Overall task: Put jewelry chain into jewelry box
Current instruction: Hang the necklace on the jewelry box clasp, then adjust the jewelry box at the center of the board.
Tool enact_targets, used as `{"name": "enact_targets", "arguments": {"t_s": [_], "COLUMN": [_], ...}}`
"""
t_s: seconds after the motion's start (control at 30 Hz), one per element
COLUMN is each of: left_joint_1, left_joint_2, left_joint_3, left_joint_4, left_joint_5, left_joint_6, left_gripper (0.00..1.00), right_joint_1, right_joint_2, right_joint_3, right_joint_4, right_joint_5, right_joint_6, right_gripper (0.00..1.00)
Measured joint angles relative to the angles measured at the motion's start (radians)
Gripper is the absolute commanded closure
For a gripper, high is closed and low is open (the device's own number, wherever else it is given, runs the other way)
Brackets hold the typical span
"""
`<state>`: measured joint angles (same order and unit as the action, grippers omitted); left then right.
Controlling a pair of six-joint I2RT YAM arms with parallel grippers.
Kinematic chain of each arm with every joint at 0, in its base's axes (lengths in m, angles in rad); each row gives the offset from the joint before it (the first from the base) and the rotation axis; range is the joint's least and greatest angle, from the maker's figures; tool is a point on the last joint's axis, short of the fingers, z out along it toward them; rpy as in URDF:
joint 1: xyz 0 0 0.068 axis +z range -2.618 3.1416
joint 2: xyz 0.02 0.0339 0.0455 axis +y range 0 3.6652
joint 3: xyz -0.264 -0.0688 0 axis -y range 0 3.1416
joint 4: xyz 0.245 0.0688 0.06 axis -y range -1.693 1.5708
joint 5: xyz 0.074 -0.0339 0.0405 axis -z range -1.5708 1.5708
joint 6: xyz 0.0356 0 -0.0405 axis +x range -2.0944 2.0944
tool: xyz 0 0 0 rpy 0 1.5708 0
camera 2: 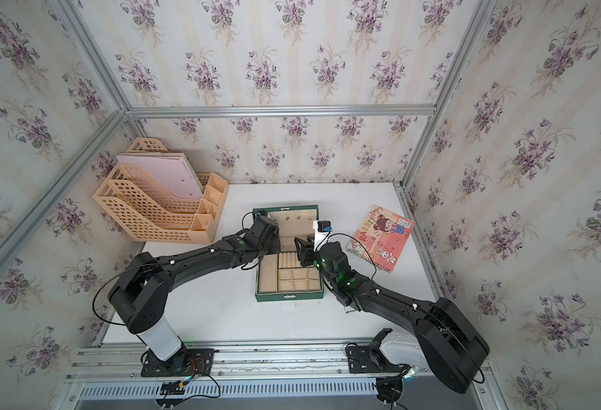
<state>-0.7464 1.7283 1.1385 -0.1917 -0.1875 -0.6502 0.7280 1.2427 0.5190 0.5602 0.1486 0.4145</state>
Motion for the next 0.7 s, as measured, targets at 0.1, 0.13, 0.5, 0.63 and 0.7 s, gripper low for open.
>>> {"name": "enact_targets", "arguments": {"t_s": [0.1,0.13,0.5,0.63,0.7], "left_joint_1": [0.0,0.0,0.0,0.0,0.003], "left_joint_2": [-0.011,-0.016,-0.224,-0.371,-0.429], "left_joint_3": [-0.001,-0.001,-0.026,-0.076,-0.105], "left_joint_4": [0.0,-0.002,-0.085,-0.125,-0.126], "left_joint_5": [-0.001,-0.001,-0.022,-0.064,-0.081], "left_joint_6": [0.004,0.005,0.034,0.047,0.05], "left_gripper": [0.81,0.81,0.72,0.63,0.61], "right_joint_1": [0.0,0.0,0.0,0.0,0.0], "right_joint_2": [0.0,0.0,-0.024,-0.018,-0.003], "right_joint_3": [0.001,0.002,0.098,0.208,0.268], "right_joint_4": [-0.001,-0.003,-0.114,-0.244,-0.318], "right_joint_5": [0.0,0.0,-0.019,-0.036,-0.033], "right_joint_6": [-0.002,-0.003,-0.051,-0.091,-0.113], "right_gripper": [0.47,0.47,0.41,0.37,0.34]}}
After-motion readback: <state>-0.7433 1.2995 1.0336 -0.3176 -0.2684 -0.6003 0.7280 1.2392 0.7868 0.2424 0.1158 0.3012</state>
